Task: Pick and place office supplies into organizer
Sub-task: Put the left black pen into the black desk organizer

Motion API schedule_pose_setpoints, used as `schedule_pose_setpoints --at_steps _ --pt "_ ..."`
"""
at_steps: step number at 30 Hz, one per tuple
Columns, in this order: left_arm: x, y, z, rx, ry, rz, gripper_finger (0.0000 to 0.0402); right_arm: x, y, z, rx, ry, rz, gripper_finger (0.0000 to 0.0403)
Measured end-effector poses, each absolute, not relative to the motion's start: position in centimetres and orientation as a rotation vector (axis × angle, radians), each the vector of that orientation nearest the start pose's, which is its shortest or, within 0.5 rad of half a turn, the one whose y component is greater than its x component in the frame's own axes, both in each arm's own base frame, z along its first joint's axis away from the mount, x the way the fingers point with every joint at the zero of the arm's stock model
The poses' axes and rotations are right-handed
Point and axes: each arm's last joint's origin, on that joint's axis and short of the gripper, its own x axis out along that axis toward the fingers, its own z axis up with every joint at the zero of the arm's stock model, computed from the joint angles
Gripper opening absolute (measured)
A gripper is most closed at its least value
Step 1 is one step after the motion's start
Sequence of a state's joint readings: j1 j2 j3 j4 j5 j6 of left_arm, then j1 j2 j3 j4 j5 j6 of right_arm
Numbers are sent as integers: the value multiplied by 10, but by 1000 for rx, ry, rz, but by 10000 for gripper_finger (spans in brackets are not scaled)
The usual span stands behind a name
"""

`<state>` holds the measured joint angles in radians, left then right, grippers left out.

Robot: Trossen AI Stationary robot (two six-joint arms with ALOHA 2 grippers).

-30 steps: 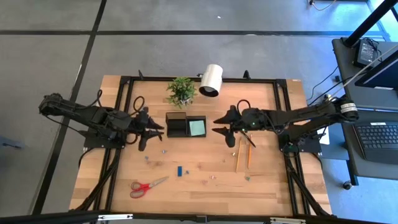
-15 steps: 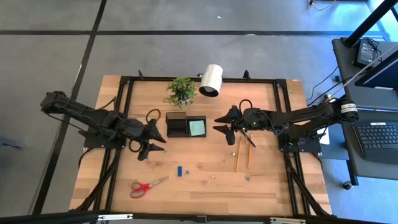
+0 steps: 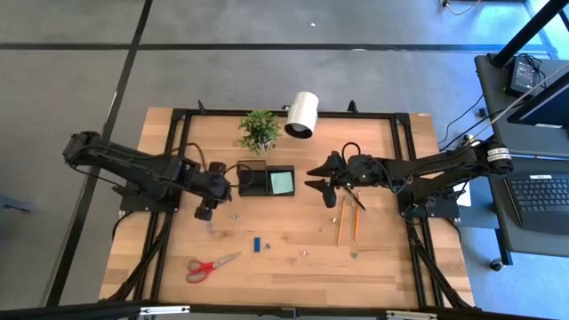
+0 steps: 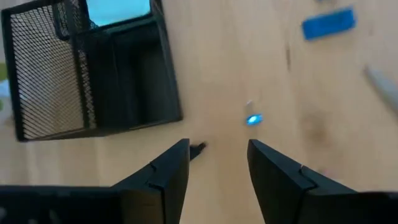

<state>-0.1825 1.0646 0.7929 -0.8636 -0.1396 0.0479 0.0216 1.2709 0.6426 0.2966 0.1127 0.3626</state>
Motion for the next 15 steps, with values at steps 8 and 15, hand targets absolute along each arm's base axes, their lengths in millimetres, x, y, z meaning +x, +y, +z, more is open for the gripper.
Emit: schedule_pose_setpoints --at_steps 8,15 --pt "198 -18 215 332 1316 -38 157 267 2 229 361 310 -153 188" --pt "213 -14 200 455 1345 -138 157 267 2 229 361 311 -153 188"
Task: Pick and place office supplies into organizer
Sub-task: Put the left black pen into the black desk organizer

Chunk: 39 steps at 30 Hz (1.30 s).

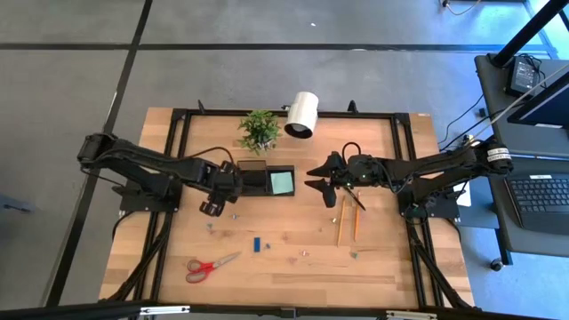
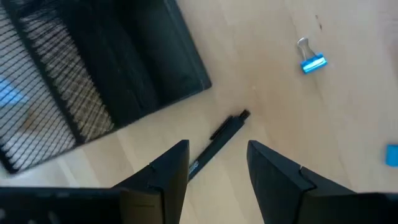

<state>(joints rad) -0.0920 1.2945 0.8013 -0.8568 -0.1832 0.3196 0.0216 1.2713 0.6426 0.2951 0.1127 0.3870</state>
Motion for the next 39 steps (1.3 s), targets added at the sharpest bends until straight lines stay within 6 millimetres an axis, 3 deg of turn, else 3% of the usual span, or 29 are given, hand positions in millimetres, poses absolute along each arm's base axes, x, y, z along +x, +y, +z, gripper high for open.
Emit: schedule_pose_setpoints --at_steps 8,17,39 --pt "221 -2 188 458 1371 -204 157 267 2 228 356 317 -154 188" --pt "208 3 152 484 1324 -258 157 266 3 226 352 339 -158 188" --pt "197 3 133 512 1320 -284 157 266 3 226 355 338 -159 188"
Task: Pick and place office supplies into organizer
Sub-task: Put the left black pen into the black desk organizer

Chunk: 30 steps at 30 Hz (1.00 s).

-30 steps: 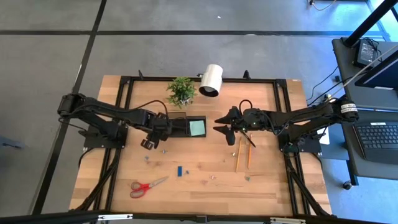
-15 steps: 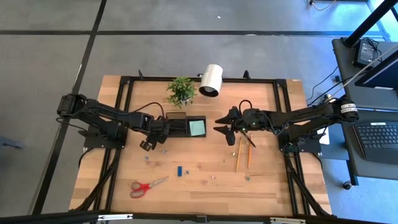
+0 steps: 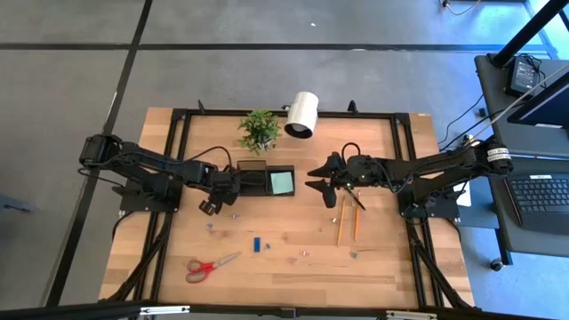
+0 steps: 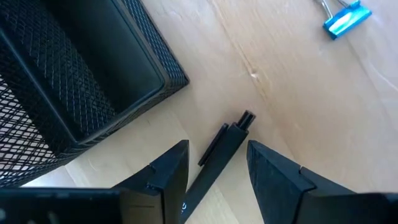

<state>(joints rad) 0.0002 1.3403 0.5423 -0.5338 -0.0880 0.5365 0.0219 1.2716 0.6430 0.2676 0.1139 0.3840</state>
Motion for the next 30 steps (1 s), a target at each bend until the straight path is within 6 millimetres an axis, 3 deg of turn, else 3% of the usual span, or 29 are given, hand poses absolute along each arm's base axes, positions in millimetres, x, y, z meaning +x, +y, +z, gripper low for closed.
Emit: schedule_pose_setpoints --at_steps 14,30 --pt "197 0 133 473 1312 -290 157 266 3 226 356 337 -158 188" --pt "197 -2 132 377 1326 -113 157 266 3 226 355 338 -158 188"
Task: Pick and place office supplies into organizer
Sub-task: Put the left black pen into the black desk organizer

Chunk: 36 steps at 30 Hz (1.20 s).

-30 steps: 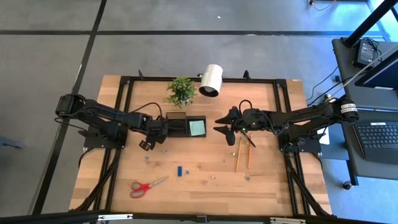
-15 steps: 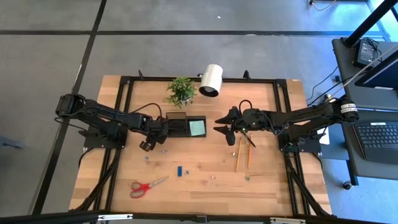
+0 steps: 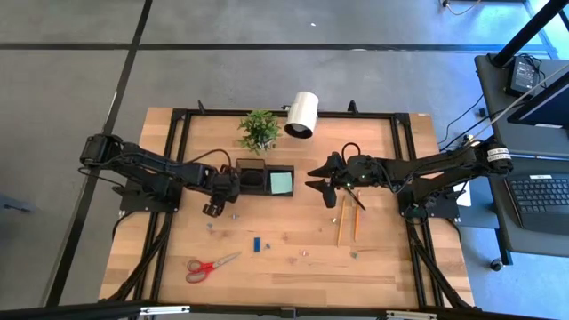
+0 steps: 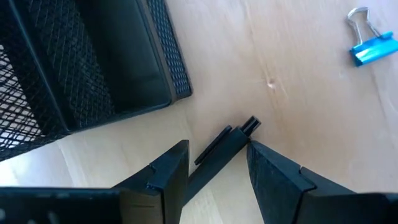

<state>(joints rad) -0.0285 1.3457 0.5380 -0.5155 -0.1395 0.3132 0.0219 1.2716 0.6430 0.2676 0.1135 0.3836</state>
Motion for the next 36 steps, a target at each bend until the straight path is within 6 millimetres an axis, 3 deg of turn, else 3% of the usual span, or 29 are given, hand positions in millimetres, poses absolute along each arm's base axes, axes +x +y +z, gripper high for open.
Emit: schedule_pose_setpoints --at_steps 13,36 --pt "200 -4 140 346 1291 -77 157 266 3 226 354 345 -159 188" --pt "194 5 131 169 1345 -53 157 266 3 226 363 341 -160 188"
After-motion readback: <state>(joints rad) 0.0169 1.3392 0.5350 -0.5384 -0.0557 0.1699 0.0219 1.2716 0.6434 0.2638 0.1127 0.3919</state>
